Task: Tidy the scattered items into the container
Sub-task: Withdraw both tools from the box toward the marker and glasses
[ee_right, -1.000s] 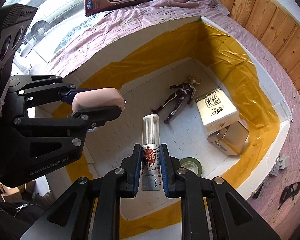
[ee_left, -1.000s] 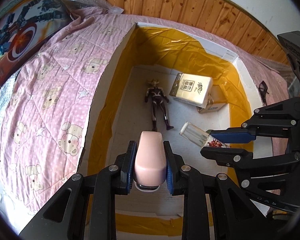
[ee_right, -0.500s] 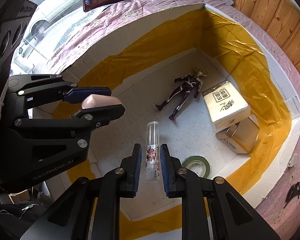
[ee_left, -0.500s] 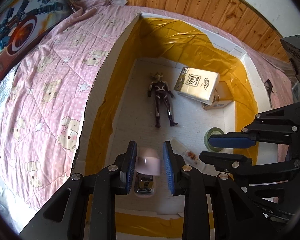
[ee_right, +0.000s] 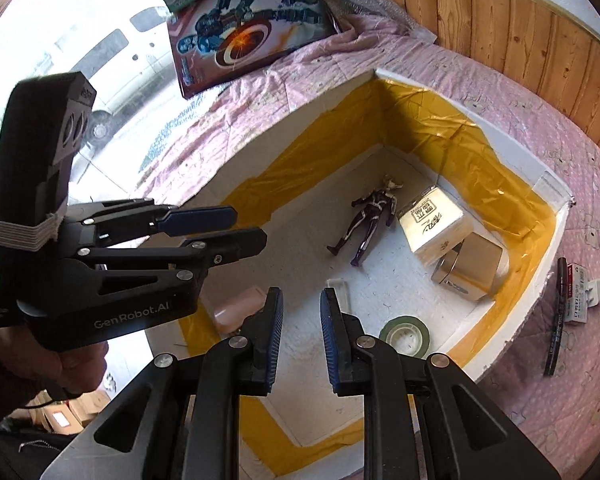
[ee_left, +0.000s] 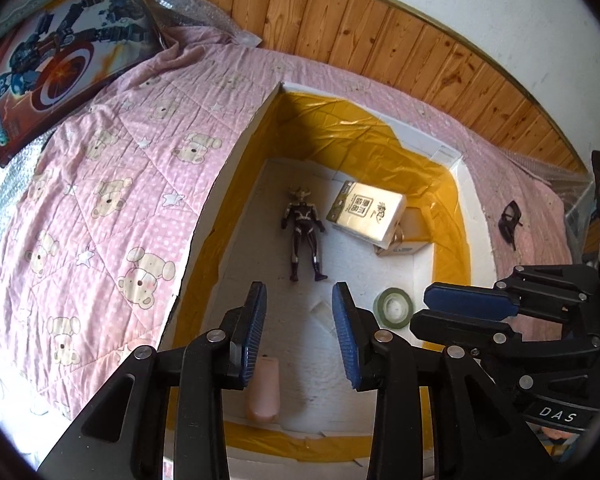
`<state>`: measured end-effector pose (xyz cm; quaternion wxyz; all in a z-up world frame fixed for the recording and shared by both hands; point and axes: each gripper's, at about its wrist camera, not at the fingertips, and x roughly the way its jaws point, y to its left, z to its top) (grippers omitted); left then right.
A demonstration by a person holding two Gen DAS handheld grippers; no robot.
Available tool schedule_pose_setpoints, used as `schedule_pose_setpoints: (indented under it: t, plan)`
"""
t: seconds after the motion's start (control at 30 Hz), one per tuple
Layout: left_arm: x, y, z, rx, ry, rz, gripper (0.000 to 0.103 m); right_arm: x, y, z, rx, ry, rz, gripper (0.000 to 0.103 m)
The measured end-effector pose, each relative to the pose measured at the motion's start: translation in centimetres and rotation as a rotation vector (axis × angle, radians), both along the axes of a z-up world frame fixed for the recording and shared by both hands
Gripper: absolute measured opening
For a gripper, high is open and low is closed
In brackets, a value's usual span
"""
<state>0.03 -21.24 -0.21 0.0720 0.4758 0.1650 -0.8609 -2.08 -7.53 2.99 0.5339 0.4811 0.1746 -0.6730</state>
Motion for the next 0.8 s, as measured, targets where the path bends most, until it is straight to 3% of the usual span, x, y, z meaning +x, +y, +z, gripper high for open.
schedule_pose_setpoints:
  t: [0.37,0.8]
  plan:
    - [0.3,6.3,4.0,-0.009,0.138,-0.083,0.036,-1.7,8.4,2.8,-0.244,0.051,-0.220,0.021]
    - [-3.1,16.1,5.4,0.025,0.156,-0.210,0.039,-5.5,18.2,1.8,-0.334,-0.013,-0.439,0.021]
